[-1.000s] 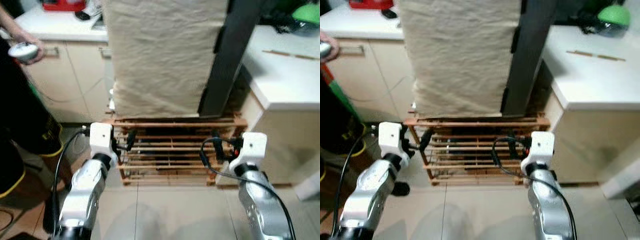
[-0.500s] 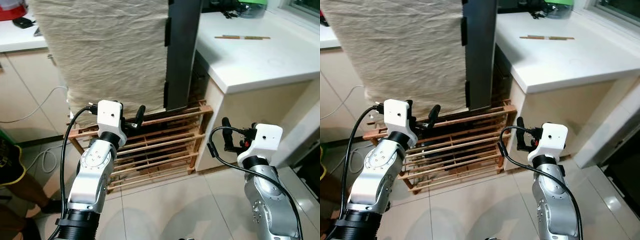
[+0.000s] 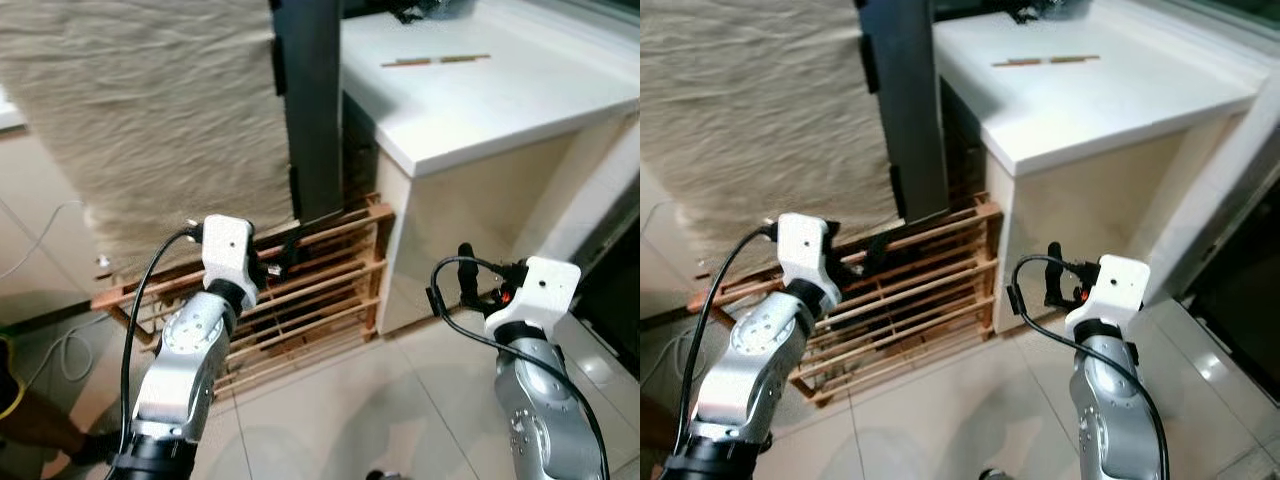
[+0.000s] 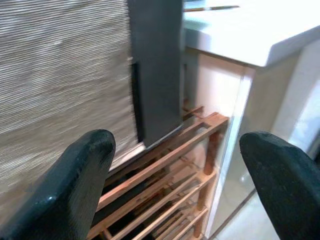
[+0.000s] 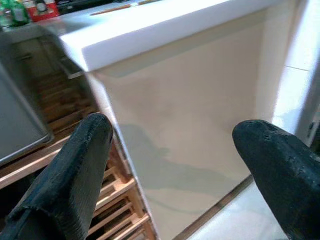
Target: Clothes washing
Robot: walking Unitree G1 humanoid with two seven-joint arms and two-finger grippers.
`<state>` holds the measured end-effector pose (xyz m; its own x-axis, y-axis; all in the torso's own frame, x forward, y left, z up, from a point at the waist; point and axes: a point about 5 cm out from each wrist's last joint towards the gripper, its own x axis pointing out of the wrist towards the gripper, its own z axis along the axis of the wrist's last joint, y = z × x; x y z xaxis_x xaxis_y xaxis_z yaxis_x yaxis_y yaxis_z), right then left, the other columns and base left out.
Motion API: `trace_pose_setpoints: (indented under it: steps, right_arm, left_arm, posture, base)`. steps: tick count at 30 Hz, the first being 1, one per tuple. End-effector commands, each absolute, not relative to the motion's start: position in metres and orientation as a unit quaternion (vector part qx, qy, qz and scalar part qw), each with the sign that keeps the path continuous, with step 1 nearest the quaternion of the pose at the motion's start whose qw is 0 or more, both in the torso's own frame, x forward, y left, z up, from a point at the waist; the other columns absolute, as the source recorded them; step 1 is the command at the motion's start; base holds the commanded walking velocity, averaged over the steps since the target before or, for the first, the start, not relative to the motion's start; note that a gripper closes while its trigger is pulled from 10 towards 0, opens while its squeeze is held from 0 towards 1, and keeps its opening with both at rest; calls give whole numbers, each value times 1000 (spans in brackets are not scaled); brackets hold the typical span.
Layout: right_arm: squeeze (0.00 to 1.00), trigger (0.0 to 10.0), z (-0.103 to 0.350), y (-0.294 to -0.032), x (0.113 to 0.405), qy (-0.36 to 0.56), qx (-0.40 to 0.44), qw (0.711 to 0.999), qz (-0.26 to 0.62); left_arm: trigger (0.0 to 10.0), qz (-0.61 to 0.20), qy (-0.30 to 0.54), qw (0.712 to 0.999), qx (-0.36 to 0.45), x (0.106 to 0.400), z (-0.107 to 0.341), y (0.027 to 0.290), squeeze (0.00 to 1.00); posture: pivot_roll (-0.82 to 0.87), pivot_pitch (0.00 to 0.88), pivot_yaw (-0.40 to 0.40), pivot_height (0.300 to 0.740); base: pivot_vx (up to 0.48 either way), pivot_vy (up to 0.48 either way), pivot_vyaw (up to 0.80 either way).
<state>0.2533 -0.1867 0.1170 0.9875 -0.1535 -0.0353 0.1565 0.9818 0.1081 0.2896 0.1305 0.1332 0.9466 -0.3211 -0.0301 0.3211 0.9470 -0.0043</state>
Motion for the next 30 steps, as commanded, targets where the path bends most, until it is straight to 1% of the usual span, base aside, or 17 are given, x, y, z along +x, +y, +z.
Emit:
trace_pose_setpoints:
  steps: [1, 12, 13, 14, 15, 16, 17, 18, 19, 22, 23, 24, 26, 28, 29, 30]
  right_arm:
    - [0, 10000, 119, -185, 252, 10, 61, 995, -78]
    - [0, 10000, 112, -182, 252, 26, 45, 996, -66]
    - [0, 10000, 112, -182, 252, 27, 44, 996, -66]
    - [0, 10000, 112, -182, 252, 26, 46, 996, -67]
    - [0, 10000, 112, -182, 252, 26, 46, 996, -67]
    - [0, 10000, 113, -179, 252, 25, 62, 996, -58]
    - [0, 10000, 113, -179, 252, 25, 62, 996, -58]
    - [0, 10000, 114, -175, 252, 25, 87, 995, -45]
    - [0, 10000, 115, -173, 252, 26, 100, 994, -38]
    - [0, 10000, 117, -170, 251, 21, 119, 992, -29]
    - [0, 10000, 117, -167, 249, 18, 124, 992, -23]
    - [0, 10000, 117, -167, 249, 18, 124, 992, -23]
    - [0, 10000, 115, -166, 249, 25, 117, 992, -24]
    - [0, 10000, 110, -168, 249, 42, 89, 995, -34]
    - [0, 10000, 109, -169, 250, 48, 79, 995, -36]
    - [0, 10000, 108, -169, 250, 52, 69, 996, -38]
  left_arm:
    - [10000, -172, 14, 985, -21, 289, 136, 132, 0]
    - [10000, -183, 11, 982, -32, 286, 141, 138, 0]
    - [10000, -181, 16, 983, -38, 286, 141, 139, 0]
    - [10000, -180, 57, 980, -61, 288, 132, 140, 0]
    - [10000, -180, 57, 980, -61, 288, 132, 140, 0]
    - [10000, -155, 99, 983, -24, 290, 121, 147, 0]
    - [10000, -155, 99, 983, -24, 290, 121, 147, 0]
    - [10000, -130, 107, 986, 13, 291, 117, 153, 0]
    - [10000, -121, 105, 987, 25, 292, 117, 156, 0]
    - [10000, -109, 95, 989, 16, 292, 118, 159, 0]
    - [10000, -84, 88, 992, 9, 292, 120, 161, 0]
    - [10000, -84, 88, 992, 9, 292, 120, 161, 0]
    - [10000, -47, 65, 996, 27, 293, 126, 163, 0]
    - [10000, -78, 68, 994, 22, 290, 127, 160, 0]
    - [10000, -86, 59, 994, 14, 288, 129, 159, 0]
    - [10000, -79, 60, 995, 28, 289, 129, 161, 0]
  posture:
    - [-114, 0, 101, 740]
    - [-103, 0, 85, 740]
    - [-102, 0, 84, 740]
    - [-101, 0, 83, 740]
    - [-101, 0, 83, 740]
    - [-100, 0, 85, 740]
    - [-100, 0, 85, 740]
    - [-100, 0, 85, 740]
    - [-100, 0, 85, 740]
    - [-98, 0, 80, 740]
    - [-95, 0, 78, 740]
    - [-95, 0, 78, 740]
    - [-93, 0, 77, 740]
    - [-93, 0, 75, 740]
    - [-92, 0, 73, 740]
    - [-92, 0, 73, 740]
  base:
    - [0, 0, -800]
    - [0, 0, -800]
    - [0, 0, -788]
    - [0, 0, -788]
    - [0, 0, -788]
    - [0, 0, -788]
    - [0, 0, -788]
    - [0, 0, -788]
    - [0, 0, -788]
    - [0, 0, -796]
    - [0, 0, -800]
    - [0, 0, -800]
    - [0, 0, -800]
    - [0, 0, -800]
    - [0, 0, -800]
    - [0, 0, -800]
